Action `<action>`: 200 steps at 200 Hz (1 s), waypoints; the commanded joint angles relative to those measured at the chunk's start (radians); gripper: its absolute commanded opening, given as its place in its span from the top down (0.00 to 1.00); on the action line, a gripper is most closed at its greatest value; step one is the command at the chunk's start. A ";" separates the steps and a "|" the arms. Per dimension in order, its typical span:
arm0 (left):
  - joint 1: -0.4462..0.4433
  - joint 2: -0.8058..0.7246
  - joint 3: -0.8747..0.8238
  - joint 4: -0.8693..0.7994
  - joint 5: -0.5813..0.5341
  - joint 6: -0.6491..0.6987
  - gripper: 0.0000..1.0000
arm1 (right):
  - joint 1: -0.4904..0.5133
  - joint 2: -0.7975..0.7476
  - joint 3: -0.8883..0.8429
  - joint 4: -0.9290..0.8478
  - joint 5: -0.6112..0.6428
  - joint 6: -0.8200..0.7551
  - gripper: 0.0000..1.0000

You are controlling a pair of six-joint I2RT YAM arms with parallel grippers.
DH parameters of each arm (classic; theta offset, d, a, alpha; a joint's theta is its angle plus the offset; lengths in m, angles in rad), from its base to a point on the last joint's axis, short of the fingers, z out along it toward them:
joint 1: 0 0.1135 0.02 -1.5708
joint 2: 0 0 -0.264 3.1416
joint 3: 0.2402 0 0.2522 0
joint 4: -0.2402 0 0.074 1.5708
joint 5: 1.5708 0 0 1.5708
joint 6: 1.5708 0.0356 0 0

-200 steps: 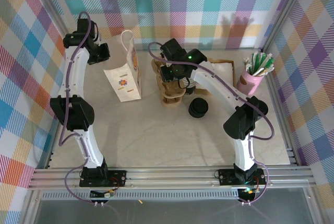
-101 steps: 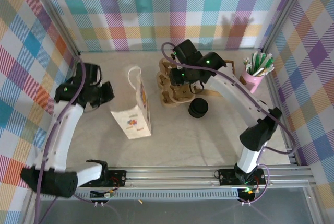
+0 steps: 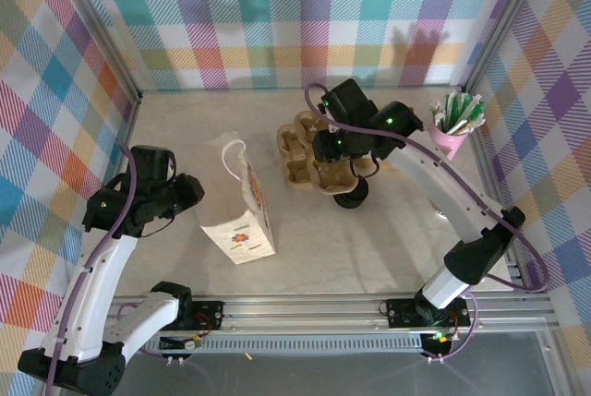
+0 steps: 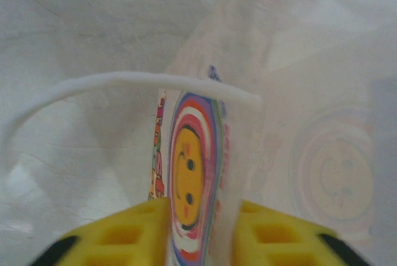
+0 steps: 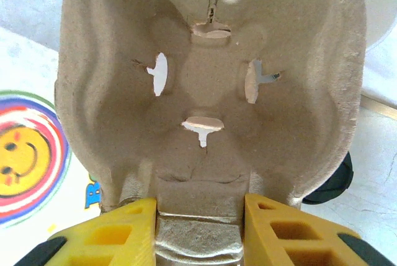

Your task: Pack the takeout coffee

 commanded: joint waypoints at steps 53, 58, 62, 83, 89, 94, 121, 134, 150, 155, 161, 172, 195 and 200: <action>-0.009 0.106 0.221 -0.125 -0.050 0.080 0.54 | 0.008 0.021 0.042 0.006 -0.004 0.036 0.65; -0.009 0.111 0.237 -0.133 -0.054 0.086 0.54 | 0.008 0.020 0.043 0.007 -0.003 0.038 0.65; -0.008 0.116 0.248 -0.144 -0.057 0.090 0.54 | 0.010 0.019 0.042 0.010 -0.002 0.038 0.65; -0.007 0.128 0.285 -0.169 -0.059 0.117 0.54 | 0.015 0.016 0.038 0.017 0.001 0.048 0.65; -0.007 0.128 0.288 -0.172 -0.063 0.126 0.54 | 0.017 0.015 0.037 0.016 0.004 0.050 0.65; -0.007 0.130 0.290 -0.175 -0.066 0.134 0.55 | 0.019 0.013 0.035 0.018 0.005 0.051 0.65; -0.007 0.160 0.297 -0.190 -0.077 0.178 0.57 | 0.030 0.013 0.039 0.011 0.002 0.062 0.65; -0.007 0.175 0.295 -0.188 -0.072 0.191 0.58 | 0.036 0.012 0.040 0.009 0.002 0.065 0.65; -0.007 0.191 0.291 -0.183 -0.069 0.202 0.61 | 0.039 0.011 0.042 -0.001 -0.002 0.071 0.65; -0.007 0.196 0.291 -0.179 -0.066 0.205 0.62 | 0.040 0.011 0.043 -0.004 -0.001 0.072 0.65; -0.007 0.202 0.292 -0.178 -0.061 0.208 0.63 | 0.040 0.008 0.043 -0.008 -0.001 0.074 0.65; -0.007 0.210 0.290 -0.170 -0.052 0.209 0.65 | 0.043 0.005 0.042 -0.011 0.001 0.077 0.65; -0.007 0.229 0.285 -0.164 -0.034 0.210 0.68 | 0.045 -0.008 0.037 -0.019 0.007 0.082 0.65; -0.007 0.233 0.286 -0.163 -0.029 0.212 0.69 | 0.046 -0.010 0.036 -0.022 0.008 0.082 0.65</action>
